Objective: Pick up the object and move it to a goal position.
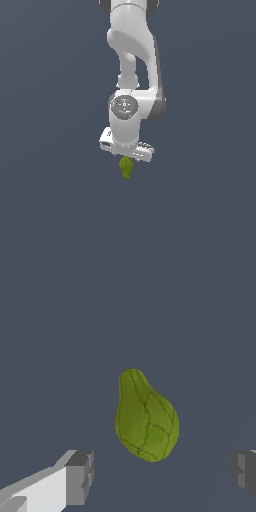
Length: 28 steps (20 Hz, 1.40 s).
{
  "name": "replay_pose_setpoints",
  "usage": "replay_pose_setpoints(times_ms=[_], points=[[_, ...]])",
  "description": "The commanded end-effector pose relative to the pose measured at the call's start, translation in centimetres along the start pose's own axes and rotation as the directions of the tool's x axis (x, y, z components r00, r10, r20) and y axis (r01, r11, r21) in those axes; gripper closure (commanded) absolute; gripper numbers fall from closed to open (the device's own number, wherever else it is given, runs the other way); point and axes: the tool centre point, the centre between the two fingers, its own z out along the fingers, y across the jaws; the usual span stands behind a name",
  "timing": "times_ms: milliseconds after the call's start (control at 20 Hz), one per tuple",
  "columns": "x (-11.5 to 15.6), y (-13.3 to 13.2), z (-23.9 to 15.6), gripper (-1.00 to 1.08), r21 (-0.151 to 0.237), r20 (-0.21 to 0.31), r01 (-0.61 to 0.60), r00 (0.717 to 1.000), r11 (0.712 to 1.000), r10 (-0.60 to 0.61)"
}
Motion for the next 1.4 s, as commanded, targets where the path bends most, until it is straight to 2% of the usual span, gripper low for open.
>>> replay_pose_setpoints(times_ms=[0,550,1000,1300,1350], points=[[0.8,0.0,0.6,-0.92,0.001,-0.007,-0.035,0.999,0.999,0.035],[1.5,0.0,1.6,-0.92,0.001,-0.013,-0.068,0.998,0.998,0.068],[1.5,0.0,5.7,-0.92,0.001,-0.014,-0.072,0.997,0.997,0.072],[1.6,0.0,6.3,-0.92,0.001,-0.014,-0.073,0.997,0.997,0.073],[1.6,0.0,6.3,1.08,0.001,-0.014,-0.073,0.997,0.997,0.073]])
